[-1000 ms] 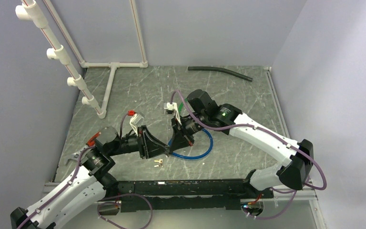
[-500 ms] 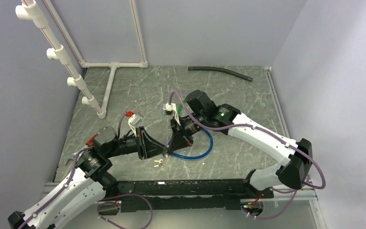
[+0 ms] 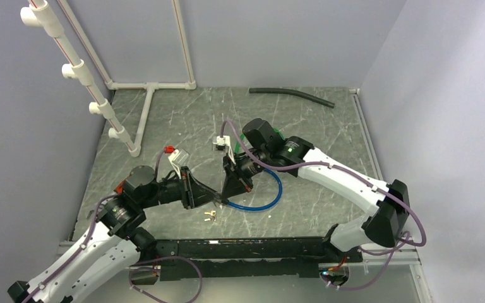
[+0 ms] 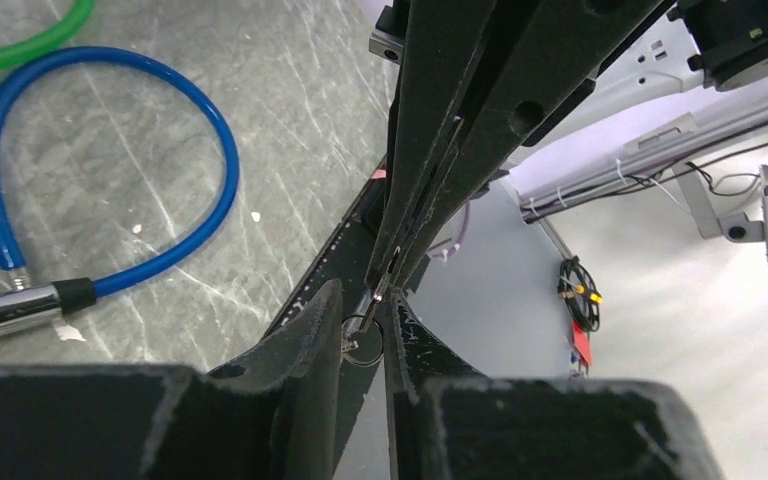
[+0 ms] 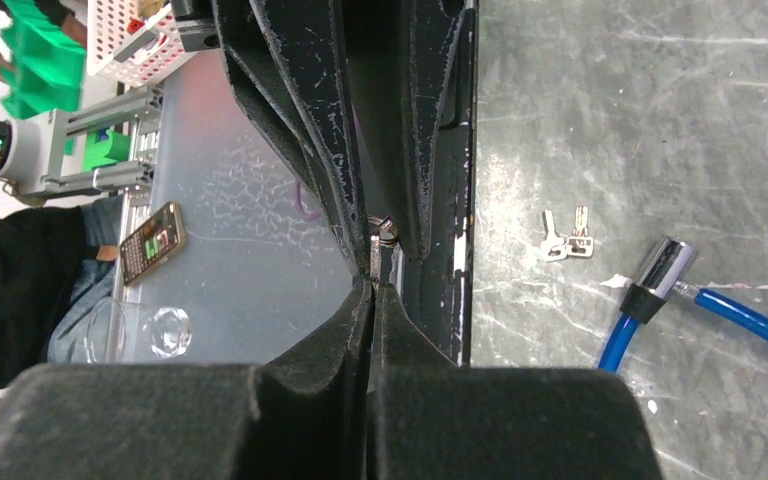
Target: Unlock with the key
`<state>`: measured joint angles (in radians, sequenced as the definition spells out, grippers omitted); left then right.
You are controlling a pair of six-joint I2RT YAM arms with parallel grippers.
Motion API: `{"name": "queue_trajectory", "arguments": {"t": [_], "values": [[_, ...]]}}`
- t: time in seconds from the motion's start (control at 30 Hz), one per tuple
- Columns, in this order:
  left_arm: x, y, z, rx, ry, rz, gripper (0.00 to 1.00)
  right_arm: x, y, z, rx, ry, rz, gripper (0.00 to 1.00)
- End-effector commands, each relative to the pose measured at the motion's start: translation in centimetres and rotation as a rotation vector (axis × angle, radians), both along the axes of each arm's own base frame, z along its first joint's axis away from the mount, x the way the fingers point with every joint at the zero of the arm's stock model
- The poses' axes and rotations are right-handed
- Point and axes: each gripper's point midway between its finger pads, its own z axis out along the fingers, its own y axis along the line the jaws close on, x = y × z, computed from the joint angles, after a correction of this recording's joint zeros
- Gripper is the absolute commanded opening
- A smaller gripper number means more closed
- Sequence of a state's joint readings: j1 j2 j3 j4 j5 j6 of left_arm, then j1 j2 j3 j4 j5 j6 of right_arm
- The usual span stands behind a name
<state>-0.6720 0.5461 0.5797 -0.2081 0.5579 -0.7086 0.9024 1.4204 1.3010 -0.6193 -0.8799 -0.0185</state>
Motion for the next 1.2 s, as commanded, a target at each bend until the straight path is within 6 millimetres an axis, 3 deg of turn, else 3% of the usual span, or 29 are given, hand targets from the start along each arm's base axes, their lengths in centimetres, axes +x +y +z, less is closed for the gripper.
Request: {"name": "queue_trajectory", "arguments": {"t": [0.0, 0.07, 0.2, 0.4, 0.53, 0.63, 0.77, 0.93, 1.03, 1.17], "values": [[1.3, 1.5, -0.2, 0.062, -0.04, 0.114, 0.13, 0.4, 0.6, 2.0, 0.046, -0.019, 0.006, 0.0], [1.3, 1.4, -0.2, 0.051, -0.046, 0.111, 0.24, 0.5, 0.8, 2.1, 0.049, -0.013, 0.009, 0.0], [0.8, 1.0, 0.3, 0.025, -0.069, 0.068, 0.28, 0.7, 1.2, 2.2, 0.046, -0.004, 0.014, 0.0], [0.3, 1.1, 0.4, 0.0, -0.076, 0.058, 0.53, 0.7, 1.5, 2.0, 0.03, 0.014, 0.021, 0.0], [0.7, 1.2, 0.2, -0.006, -0.07, 0.083, 0.49, 0.8, 1.8, 1.7, 0.011, 0.022, 0.015, 0.0], [0.9, 1.4, 0.1, -0.008, -0.07, 0.105, 0.47, 1.3, 1.6, 0.3, -0.103, -0.007, -0.034, 0.0], [1.2, 1.9, -1.1, -0.002, -0.074, 0.144, 0.53, 2.2, 0.1, -3.0, -0.363, -0.015, -0.178, 0.0], [1.4, 2.1, -3.3, -0.068, -0.121, 0.167, 0.66, 2.2, -1.7, -4.6, -0.497, 0.033, -0.301, 0.0], [0.8, 1.8, -3.4, -0.144, -0.176, 0.134, 0.67, 1.8, -2.5, -4.7, -0.52, 0.035, -0.314, 0.0], [-0.2, 1.3, -3.1, -0.168, -0.233, 0.062, 0.64, 0.9, -2.1, -3.5, -0.48, 0.04, -0.277, 0.0]]}}
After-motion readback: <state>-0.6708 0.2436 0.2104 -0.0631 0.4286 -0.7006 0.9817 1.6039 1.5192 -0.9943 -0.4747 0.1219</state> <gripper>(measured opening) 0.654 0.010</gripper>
